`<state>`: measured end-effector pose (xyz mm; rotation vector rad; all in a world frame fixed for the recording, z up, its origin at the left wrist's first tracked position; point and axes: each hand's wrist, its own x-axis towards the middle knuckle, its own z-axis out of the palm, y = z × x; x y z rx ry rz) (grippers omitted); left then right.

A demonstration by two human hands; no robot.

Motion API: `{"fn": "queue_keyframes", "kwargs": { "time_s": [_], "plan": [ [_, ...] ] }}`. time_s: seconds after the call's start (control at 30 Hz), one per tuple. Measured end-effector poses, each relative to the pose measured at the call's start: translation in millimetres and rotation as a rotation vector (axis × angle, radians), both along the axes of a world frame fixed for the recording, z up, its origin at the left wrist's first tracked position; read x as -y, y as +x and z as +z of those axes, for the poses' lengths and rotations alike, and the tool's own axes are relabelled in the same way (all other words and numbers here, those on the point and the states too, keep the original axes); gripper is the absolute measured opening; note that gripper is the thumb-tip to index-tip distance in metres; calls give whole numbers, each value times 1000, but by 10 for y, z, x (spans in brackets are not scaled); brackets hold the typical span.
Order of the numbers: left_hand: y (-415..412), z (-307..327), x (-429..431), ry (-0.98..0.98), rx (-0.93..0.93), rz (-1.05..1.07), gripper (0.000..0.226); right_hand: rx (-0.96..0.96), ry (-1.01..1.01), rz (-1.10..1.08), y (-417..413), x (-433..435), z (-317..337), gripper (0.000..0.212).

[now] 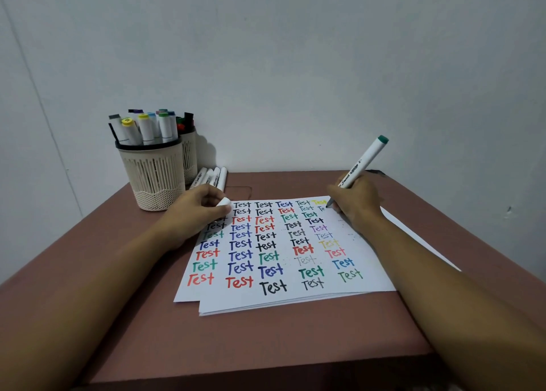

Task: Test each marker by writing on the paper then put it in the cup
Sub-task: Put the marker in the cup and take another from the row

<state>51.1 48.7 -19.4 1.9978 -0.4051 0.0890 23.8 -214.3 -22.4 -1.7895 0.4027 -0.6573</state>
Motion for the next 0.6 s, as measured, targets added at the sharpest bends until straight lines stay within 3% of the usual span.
{"fn": "queue_keyframes", "kwargs": {
  "time_s": [0.4,0.6],
  "plan": [
    [17,-10,-10,-15,-18,-11,12,-36,-51,-5,-28,-16,22,12],
    [21,-14,2,-12,-8,-13,18,-1,19,-2,-29,-11,18,18]
  ]
}}
